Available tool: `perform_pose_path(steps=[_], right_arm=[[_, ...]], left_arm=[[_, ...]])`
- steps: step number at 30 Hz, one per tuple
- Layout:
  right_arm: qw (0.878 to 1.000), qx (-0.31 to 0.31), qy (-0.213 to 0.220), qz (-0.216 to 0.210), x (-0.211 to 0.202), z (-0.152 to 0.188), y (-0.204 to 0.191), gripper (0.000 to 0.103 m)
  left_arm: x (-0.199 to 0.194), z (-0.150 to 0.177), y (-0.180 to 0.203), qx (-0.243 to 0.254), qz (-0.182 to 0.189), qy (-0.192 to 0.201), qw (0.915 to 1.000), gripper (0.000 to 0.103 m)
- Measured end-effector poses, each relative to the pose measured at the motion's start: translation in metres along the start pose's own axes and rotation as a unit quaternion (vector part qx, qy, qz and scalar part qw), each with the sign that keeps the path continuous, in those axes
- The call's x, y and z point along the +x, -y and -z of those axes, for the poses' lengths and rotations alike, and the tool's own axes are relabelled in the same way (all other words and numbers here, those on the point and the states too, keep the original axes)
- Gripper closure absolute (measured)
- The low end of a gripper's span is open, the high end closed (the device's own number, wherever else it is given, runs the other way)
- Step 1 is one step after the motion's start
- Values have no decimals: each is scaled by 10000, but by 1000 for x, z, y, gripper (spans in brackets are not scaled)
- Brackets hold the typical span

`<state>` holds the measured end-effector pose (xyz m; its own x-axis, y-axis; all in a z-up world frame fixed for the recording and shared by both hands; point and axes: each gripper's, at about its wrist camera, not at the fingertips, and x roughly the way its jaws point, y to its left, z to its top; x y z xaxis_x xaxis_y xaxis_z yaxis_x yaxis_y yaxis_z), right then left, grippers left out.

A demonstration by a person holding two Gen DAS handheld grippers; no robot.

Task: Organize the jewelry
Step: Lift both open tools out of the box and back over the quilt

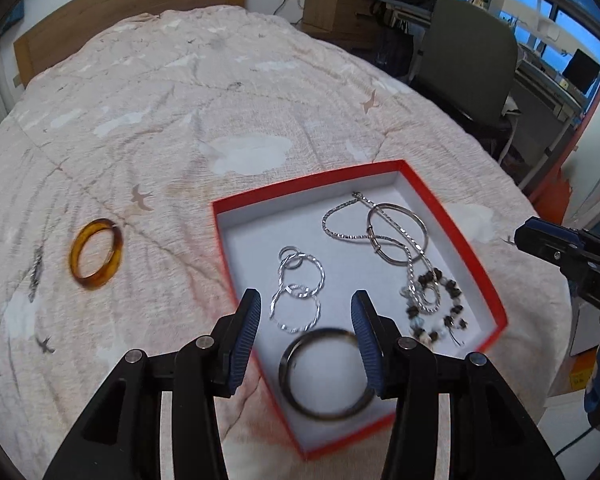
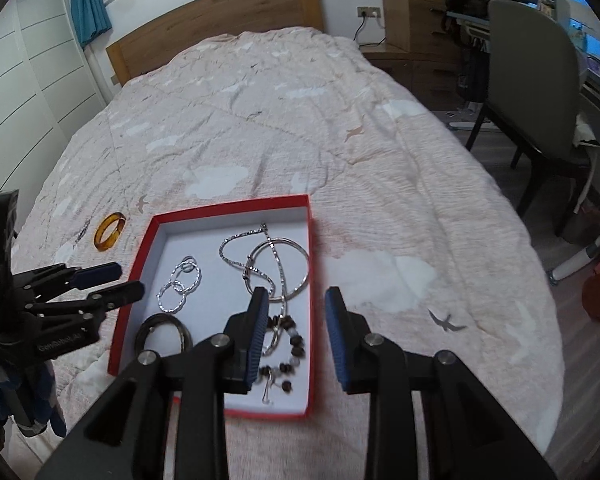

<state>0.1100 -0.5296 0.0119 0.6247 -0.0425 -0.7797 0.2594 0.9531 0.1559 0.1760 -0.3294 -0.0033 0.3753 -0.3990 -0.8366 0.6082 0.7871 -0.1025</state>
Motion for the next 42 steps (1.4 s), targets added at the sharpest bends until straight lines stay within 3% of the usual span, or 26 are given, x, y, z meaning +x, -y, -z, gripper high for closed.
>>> perform_pose_path(steps=[3, 15, 24, 32, 42], right_arm=[[9999, 66, 114, -9, -24, 7, -5, 75], [9974, -236, 619, -278, -116, 38, -82, 75], [9940, -601, 759, -501, -156, 53, -149, 75], [9901, -997, 603, -788, -138, 51, -199, 75], [9881, -1139, 264, -995, -78, 32, -222, 75]], left_arm=[[-29, 13, -6, -22, -16, -57, 10000, 56], [-153, 85, -49, -287, -176, 625, 9975, 55], [-208, 143, -113, -726, -900, 766, 9903, 41], [-217, 156, -154, -1097, -1184, 855, 9832, 41], [-198, 145, -177, -1219, -1367, 816, 9797, 41]])
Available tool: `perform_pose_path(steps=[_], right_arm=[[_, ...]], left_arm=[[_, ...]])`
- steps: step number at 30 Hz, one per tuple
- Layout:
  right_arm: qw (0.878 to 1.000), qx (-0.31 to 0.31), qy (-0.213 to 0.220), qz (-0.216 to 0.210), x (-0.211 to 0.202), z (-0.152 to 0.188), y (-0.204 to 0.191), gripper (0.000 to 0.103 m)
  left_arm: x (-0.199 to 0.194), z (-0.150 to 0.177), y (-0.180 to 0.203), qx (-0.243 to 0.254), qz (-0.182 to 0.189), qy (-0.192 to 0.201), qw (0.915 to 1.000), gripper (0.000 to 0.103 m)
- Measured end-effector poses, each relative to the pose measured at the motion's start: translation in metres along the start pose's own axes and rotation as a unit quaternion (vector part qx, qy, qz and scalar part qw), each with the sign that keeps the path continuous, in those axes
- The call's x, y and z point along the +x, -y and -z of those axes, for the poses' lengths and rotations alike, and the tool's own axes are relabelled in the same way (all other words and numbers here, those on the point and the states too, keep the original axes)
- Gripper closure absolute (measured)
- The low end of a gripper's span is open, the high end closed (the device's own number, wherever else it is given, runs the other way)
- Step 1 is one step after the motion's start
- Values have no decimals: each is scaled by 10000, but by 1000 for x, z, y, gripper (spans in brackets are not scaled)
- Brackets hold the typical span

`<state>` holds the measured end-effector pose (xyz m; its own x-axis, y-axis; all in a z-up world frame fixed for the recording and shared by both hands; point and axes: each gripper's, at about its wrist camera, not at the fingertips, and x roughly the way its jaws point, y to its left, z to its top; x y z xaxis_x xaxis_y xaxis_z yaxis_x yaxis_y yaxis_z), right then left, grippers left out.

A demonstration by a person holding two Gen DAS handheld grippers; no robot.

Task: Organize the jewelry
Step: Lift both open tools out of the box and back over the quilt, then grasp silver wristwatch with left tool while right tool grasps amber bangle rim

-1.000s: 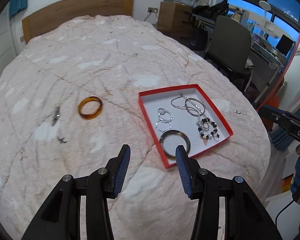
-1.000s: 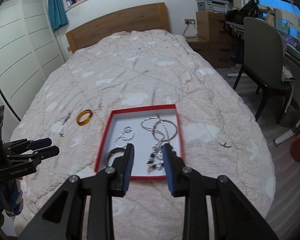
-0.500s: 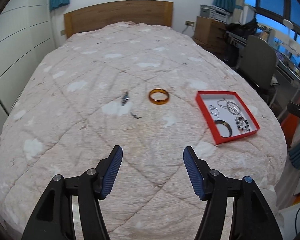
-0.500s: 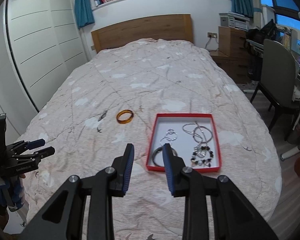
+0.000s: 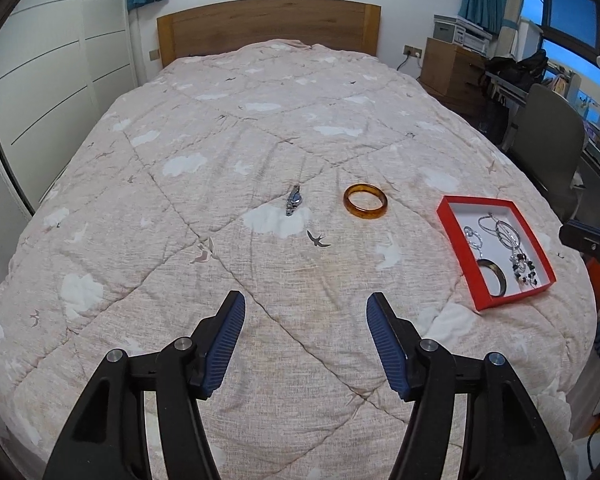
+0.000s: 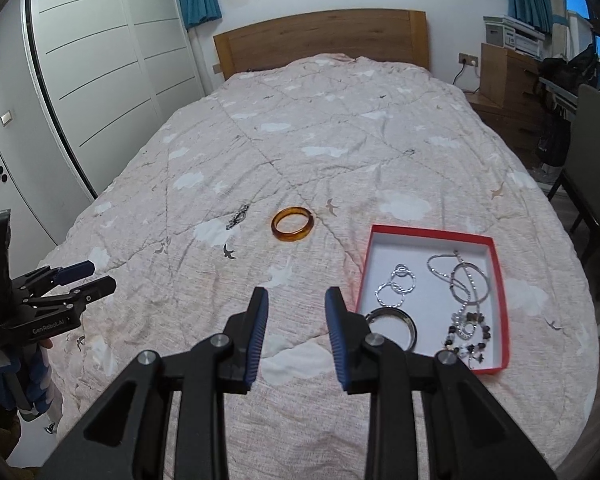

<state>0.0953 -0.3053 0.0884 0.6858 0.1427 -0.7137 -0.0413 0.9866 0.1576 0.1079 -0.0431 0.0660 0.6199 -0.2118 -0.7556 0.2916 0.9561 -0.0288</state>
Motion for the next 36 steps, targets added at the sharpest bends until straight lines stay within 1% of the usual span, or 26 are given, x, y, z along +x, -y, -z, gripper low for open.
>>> perform_pose_path(steps=[5, 13, 16, 21, 30, 36], right_arm=[[9999, 34, -135, -75, 23, -2, 3, 75], [9986, 95, -477, -202, 72, 2, 3, 74], [9980, 107, -572, -234, 89, 3, 3, 67], [9968, 85, -737, -313, 120, 0, 1, 67], [9954, -28, -860, -426, 170, -23, -6, 67], [9959, -8, -812, -402, 197, -45, -3, 67]], left_arm=[[13, -6, 0, -74, -122, -53, 9999, 39], [45, -13, -3, -111, -186, -202, 9996, 34], [60, -15, -9, -169, -194, -285, 9993, 33], [84, -20, -19, -195, -272, -391, 9987, 33], [130, -40, -33, -157, -393, -500, 9978, 33], [160, -59, -43, -205, -388, -474, 9979, 33]])
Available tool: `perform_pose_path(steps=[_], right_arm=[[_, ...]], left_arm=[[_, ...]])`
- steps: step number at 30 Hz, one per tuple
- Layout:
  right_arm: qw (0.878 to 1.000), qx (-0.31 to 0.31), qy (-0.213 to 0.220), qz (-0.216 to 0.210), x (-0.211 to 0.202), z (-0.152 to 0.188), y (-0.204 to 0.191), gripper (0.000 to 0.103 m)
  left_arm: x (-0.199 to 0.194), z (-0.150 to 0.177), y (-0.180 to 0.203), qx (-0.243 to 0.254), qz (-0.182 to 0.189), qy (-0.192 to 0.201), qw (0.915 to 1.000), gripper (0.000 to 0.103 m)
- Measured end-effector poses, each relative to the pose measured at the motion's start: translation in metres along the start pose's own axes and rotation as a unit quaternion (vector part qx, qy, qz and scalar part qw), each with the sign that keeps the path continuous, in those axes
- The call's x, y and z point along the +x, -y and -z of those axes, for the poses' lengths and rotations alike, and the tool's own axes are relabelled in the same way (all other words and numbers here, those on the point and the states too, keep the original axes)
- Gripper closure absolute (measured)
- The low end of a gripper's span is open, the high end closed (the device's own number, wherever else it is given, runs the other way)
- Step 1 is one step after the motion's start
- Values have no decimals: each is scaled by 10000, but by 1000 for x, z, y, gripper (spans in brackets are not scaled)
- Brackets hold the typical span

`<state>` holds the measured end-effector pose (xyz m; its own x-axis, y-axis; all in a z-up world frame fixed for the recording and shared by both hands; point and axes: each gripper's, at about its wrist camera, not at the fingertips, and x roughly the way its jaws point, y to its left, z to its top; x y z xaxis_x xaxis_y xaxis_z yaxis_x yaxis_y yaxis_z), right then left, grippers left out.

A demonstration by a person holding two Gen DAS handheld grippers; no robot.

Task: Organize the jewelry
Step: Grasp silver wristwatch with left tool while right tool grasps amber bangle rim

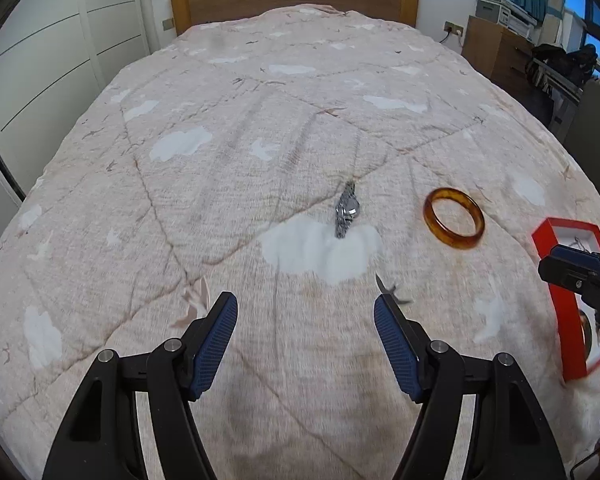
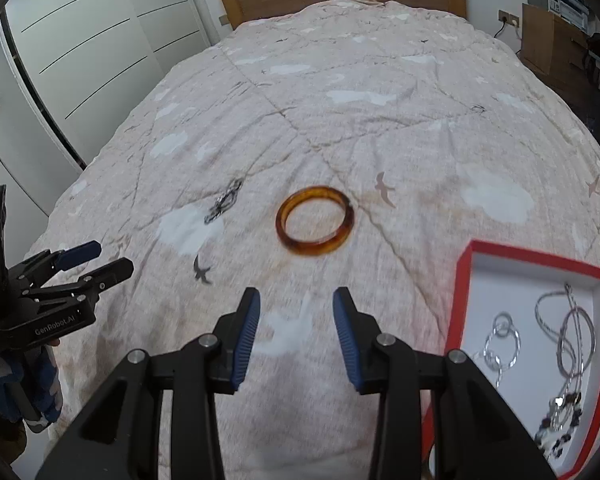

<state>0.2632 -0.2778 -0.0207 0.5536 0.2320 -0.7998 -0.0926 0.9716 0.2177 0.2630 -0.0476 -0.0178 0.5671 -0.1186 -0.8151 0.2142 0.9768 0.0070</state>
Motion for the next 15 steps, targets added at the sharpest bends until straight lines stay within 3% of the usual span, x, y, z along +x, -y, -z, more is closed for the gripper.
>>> perform_pose_path(steps=[15], right_arm=[[9994, 240, 263, 48, 31, -49, 21, 67]], left_arm=[[39, -48, -13, -329, 149, 215, 9991, 33]])
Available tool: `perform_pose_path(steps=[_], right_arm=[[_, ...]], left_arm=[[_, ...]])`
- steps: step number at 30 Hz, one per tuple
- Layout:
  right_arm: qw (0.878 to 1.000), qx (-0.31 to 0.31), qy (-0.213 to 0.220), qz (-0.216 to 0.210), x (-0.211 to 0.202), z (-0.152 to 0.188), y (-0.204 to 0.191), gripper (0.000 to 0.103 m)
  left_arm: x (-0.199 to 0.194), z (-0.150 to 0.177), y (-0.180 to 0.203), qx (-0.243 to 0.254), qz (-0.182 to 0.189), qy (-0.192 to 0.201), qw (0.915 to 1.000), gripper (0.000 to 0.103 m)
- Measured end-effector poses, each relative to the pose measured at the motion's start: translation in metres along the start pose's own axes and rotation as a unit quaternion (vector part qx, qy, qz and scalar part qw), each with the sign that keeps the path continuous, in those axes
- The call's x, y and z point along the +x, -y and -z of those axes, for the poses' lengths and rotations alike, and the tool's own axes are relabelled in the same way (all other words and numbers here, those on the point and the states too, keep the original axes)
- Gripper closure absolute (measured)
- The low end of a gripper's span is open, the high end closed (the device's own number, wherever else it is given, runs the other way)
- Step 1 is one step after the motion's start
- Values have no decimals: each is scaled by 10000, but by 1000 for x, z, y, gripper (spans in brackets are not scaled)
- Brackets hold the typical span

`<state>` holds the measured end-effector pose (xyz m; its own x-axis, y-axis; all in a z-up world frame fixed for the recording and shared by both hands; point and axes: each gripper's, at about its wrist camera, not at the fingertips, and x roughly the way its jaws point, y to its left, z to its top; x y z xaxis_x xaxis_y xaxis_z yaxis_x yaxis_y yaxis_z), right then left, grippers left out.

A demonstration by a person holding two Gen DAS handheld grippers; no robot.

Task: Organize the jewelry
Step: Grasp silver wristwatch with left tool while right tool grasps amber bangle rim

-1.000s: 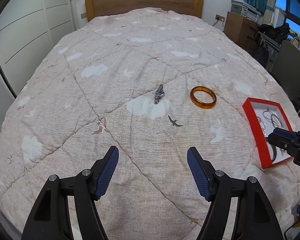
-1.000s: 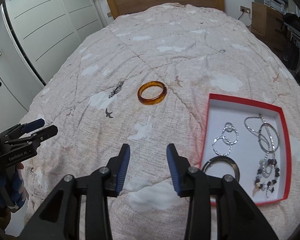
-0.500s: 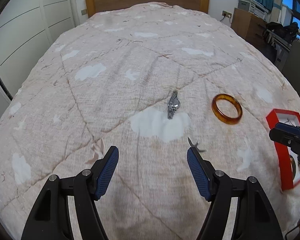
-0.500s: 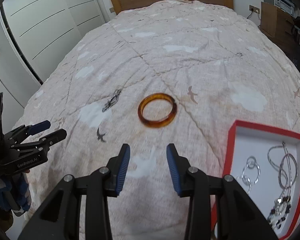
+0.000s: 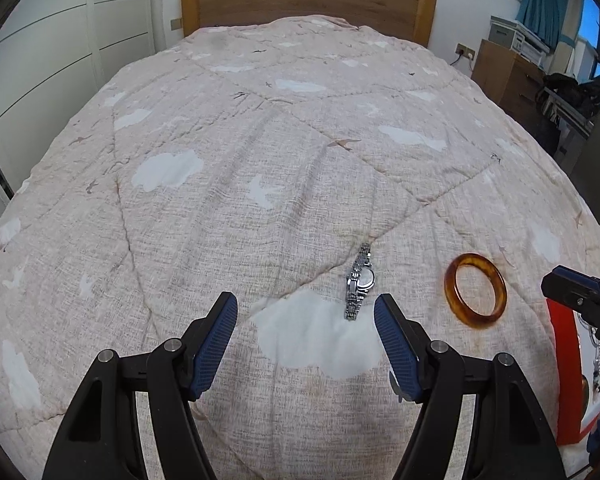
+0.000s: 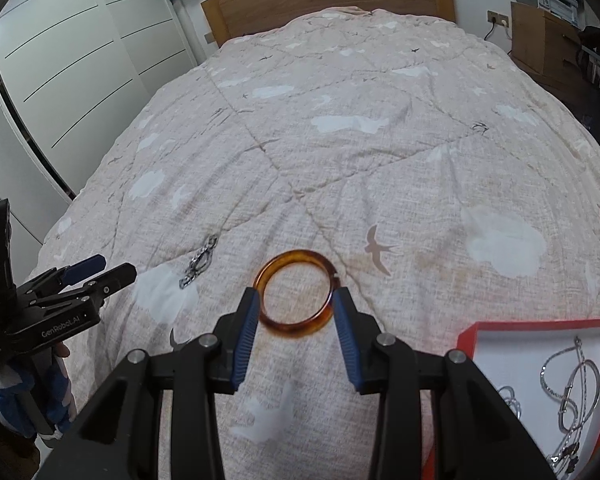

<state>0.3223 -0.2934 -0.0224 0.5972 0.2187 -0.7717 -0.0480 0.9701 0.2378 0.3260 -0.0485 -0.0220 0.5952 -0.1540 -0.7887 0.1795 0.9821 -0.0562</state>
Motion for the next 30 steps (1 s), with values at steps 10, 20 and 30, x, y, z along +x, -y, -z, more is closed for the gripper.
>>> perform_pose_path(steps=[10, 20, 30], right_arm=[[9998, 175, -2, 73, 11, 12, 13, 61], [9998, 200, -38, 44, 28, 9, 9, 59], [9994, 270, -197, 96, 54, 1, 12, 59]], left_arm=[[13, 8, -6, -97, 106, 92, 9999, 32], [36, -1, 14, 127, 288, -70, 9995, 29], [74, -6, 28, 279, 273, -271, 9989, 37]])
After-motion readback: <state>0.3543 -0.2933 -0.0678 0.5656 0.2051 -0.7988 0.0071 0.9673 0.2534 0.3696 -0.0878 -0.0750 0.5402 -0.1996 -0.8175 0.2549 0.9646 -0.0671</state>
